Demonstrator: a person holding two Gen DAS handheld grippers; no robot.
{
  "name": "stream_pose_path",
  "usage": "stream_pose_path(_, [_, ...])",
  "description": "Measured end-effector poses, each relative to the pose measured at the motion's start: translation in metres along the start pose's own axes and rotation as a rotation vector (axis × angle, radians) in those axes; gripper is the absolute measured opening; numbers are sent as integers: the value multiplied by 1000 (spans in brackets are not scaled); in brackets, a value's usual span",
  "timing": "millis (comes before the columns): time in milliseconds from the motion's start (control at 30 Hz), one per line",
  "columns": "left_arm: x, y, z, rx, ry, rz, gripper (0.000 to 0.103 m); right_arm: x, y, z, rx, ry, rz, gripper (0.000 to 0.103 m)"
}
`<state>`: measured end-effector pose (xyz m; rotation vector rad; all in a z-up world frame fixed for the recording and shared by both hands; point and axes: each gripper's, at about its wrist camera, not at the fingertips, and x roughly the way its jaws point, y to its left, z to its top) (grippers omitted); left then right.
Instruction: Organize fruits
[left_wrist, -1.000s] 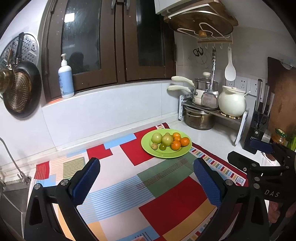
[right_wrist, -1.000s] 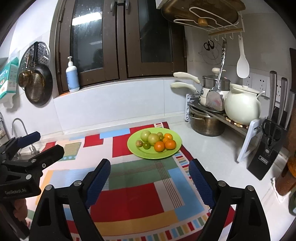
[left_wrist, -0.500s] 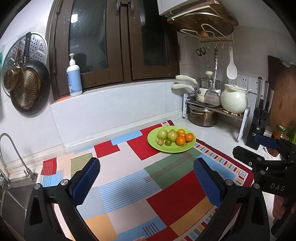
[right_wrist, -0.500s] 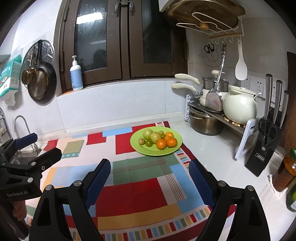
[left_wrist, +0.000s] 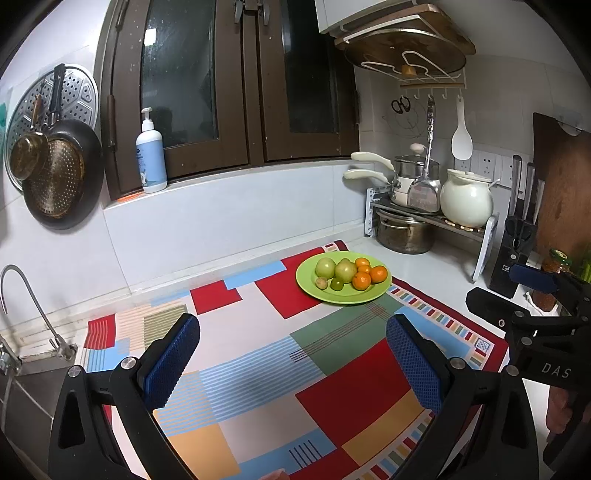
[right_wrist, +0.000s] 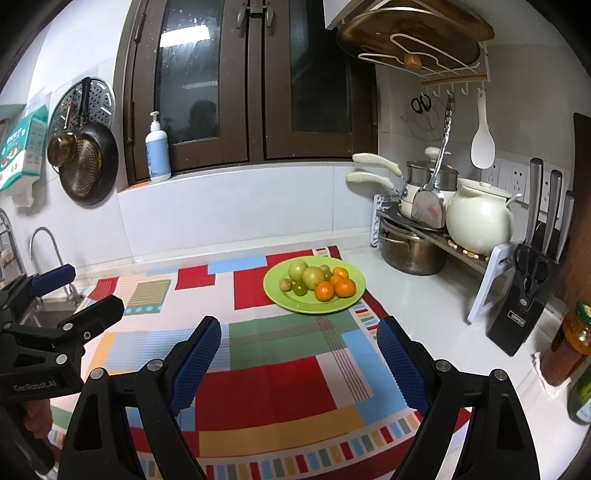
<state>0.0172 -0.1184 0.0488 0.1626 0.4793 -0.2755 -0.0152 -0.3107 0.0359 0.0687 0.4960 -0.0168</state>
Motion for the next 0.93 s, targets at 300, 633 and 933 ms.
stream_pose_path(300, [-3,2,0,3,-8,-4,103,-1,2,0,1,-2,-4,87])
stream_pose_path(633, [-1,5,1,-2,-11,-7,103,0,5,1,-2,3,0,87])
stream_pose_path(933, [5,8,1,-16,0,-1,103,5,8,2,0,10,0,87])
